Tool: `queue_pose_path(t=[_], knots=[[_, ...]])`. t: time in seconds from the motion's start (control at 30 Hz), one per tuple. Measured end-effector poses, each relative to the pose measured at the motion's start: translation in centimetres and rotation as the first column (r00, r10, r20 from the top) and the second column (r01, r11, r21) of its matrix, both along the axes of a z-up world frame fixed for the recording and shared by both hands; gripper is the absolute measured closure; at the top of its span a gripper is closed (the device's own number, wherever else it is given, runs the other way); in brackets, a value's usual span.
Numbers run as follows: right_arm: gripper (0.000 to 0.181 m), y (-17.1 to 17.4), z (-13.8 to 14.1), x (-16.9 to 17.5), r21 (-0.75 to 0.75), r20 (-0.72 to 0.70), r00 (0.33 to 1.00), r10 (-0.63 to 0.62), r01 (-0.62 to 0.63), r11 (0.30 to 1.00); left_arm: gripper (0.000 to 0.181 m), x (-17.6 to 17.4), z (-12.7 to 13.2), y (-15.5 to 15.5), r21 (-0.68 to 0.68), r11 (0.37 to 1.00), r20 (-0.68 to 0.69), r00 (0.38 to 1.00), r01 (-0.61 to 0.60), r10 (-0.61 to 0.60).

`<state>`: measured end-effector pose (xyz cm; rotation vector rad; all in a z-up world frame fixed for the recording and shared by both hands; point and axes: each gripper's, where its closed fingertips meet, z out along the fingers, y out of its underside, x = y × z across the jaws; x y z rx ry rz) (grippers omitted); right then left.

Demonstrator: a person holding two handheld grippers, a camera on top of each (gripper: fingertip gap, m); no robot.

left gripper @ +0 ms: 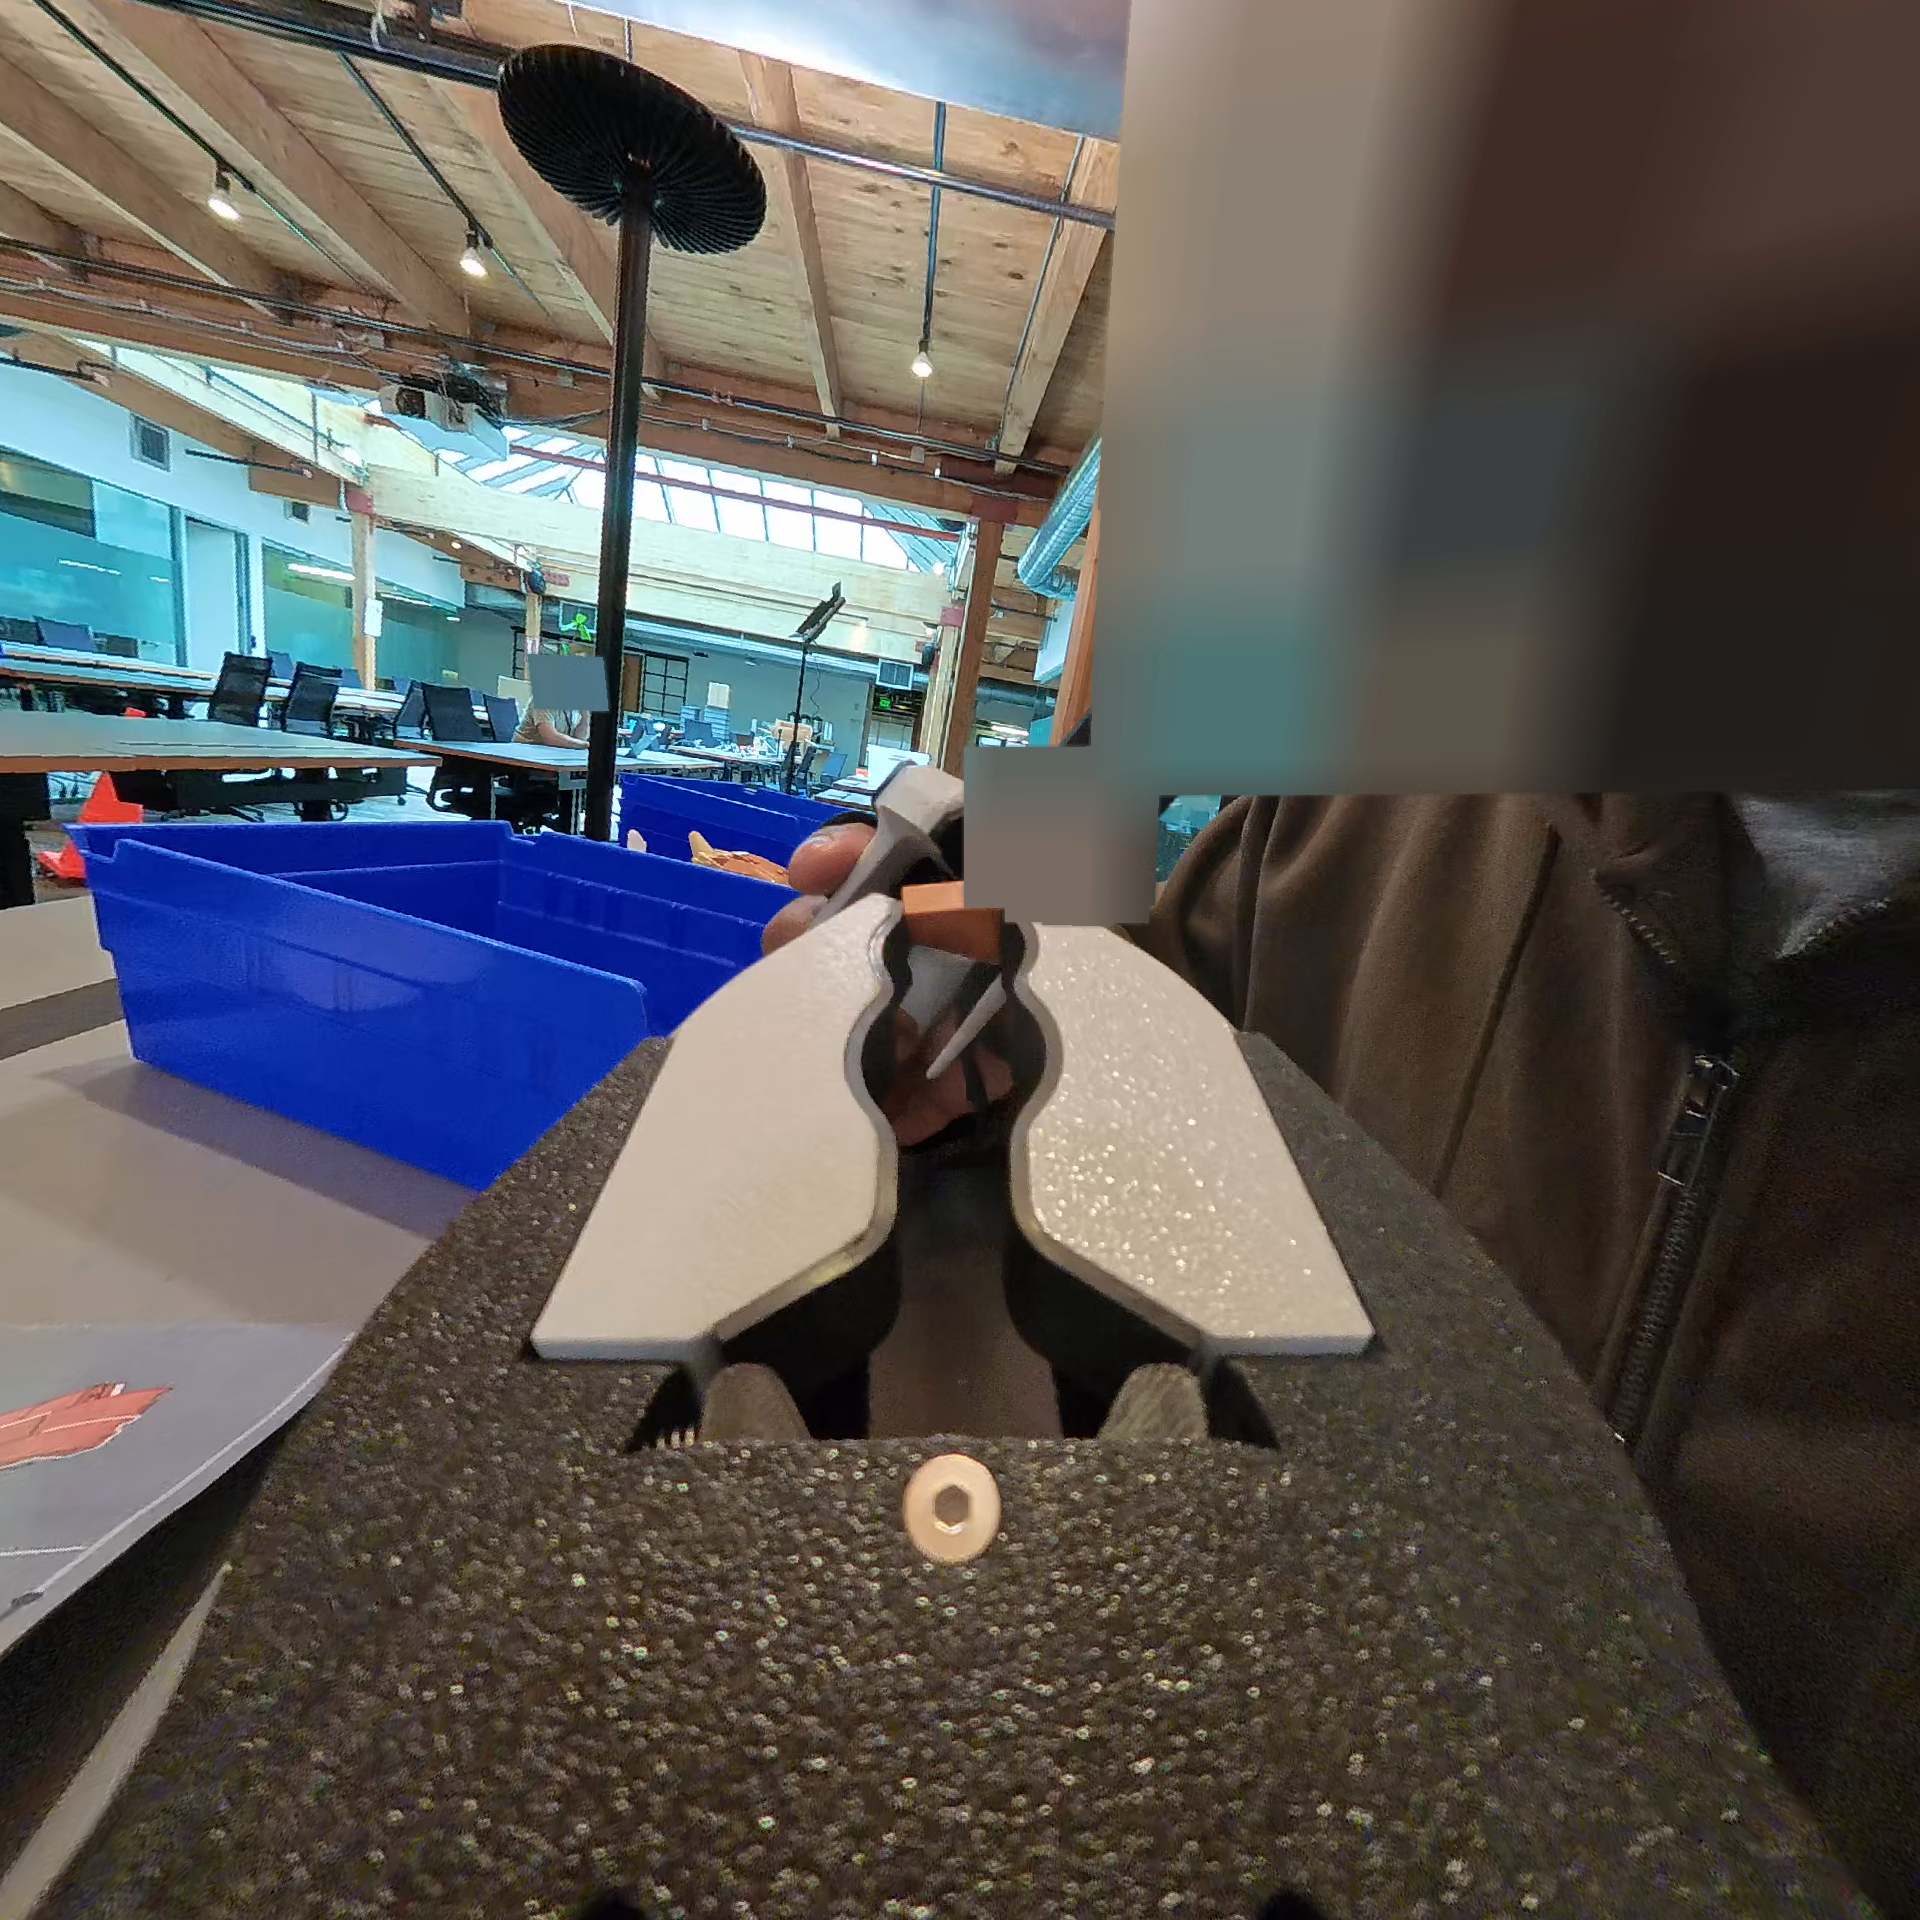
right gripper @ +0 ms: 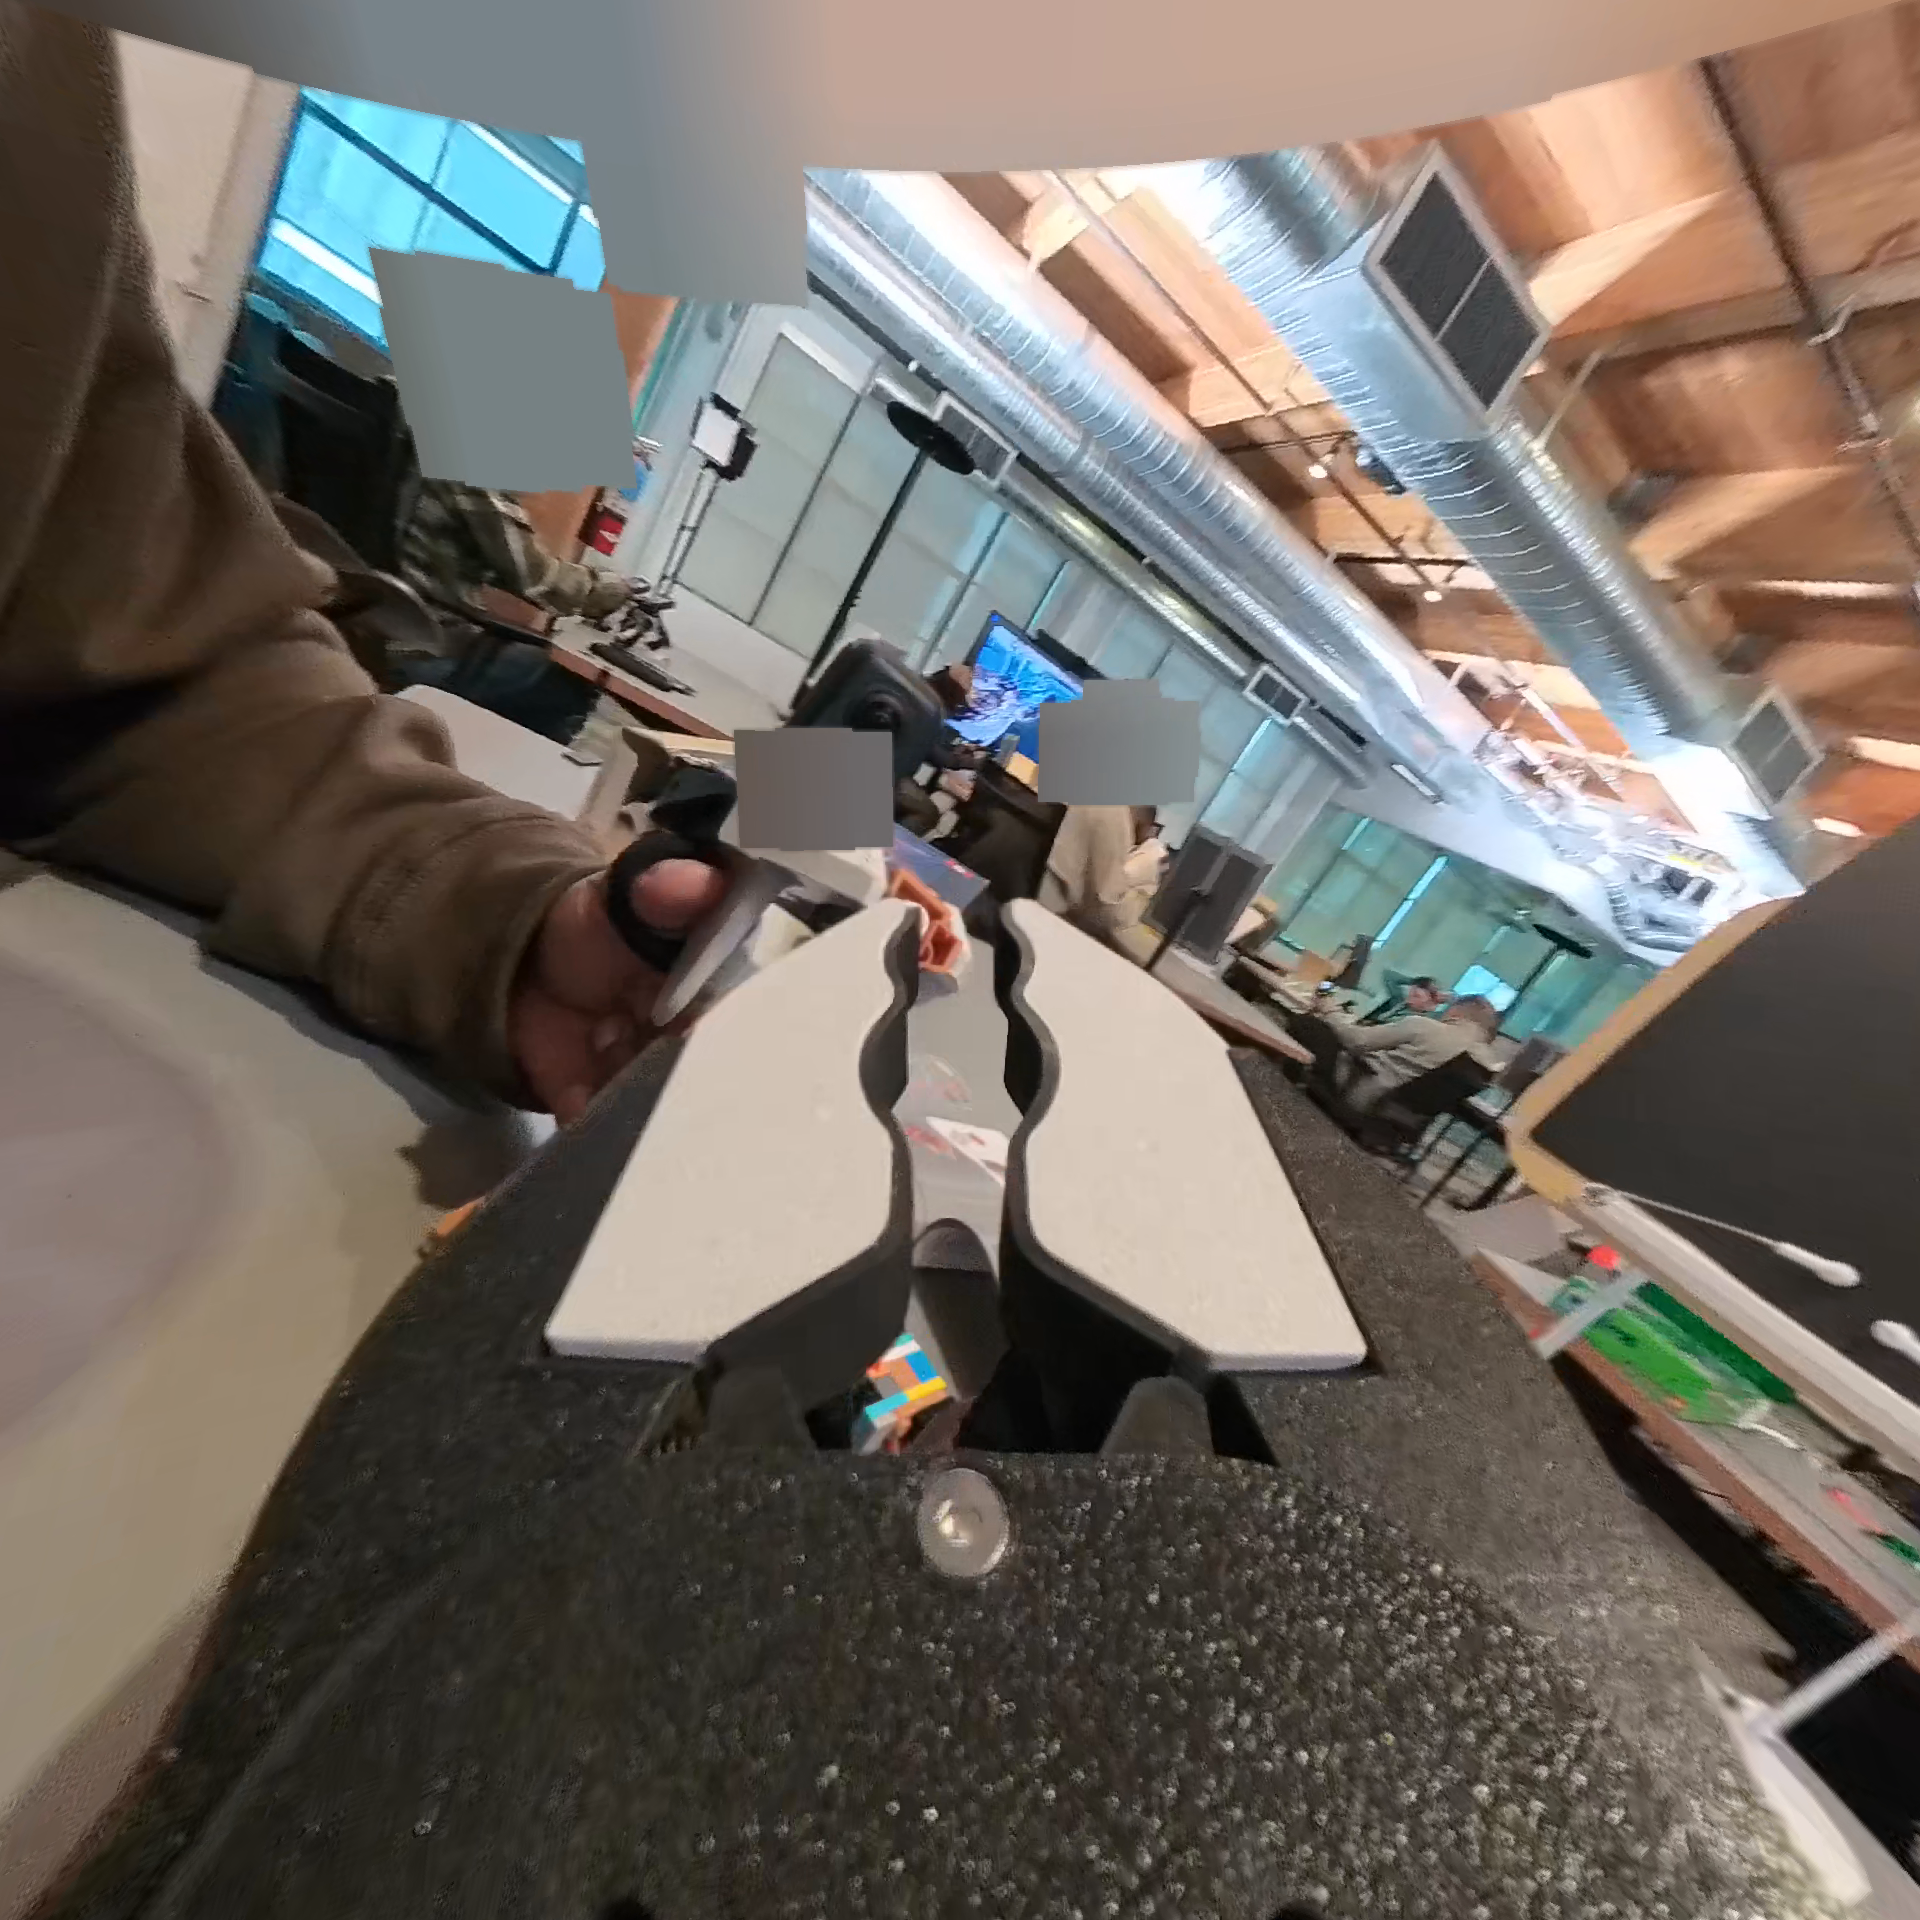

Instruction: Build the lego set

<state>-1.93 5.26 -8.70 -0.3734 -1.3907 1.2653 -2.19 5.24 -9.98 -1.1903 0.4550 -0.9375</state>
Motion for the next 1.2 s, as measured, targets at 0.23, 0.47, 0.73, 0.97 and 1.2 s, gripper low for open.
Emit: queue_pose_path(t=[0.23, 0.47, 0.73, 0.97, 1.2], knots=[[0.169, -0.7, -0.9, -0.1, 0.027, 0.093, 0.994, 0.064, -0.066, 0.997, 0.164, 0.4, -0.3, 0.0, -0.015, 1.0, -0.011, 1.0, 0.026, -0.026], [0.17, -1.1, -1.2, -0.1, 0.031, 0.118, 0.99, 0.082, -0.086, 0.996, 0.164, 0.6, -0.6, -0.1, -0.027, 0.999, -0.027, 0.999, 0.04, -0.041], [0.174, -1.3, -1.5, -0.1, 0.022, 0.156, 0.982, 0.105, -0.11, 0.994, 0.164, 0.8, -0.8, -0.2, -0.04, 0.997, -0.046, 0.997, 0.065, -0.067], [0.174, -1.2, -1.1, -0.1, -0.056, 0.167, 0.975, 0.145, -0.137, 0.989, 0.164, 1.1, -1.2, -0.4, -0.048, 0.995, -0.064, 0.994, 0.09, -0.093], [0.174, -1.6, -1.4, 0.0, -0.066, 0.186, 0.967, 0.175, -0.165, 0.984, 0.164, 1.5, -1.3, -0.7, -0.055, 0.99, -0.058, 0.989, 0.13, -0.133]])
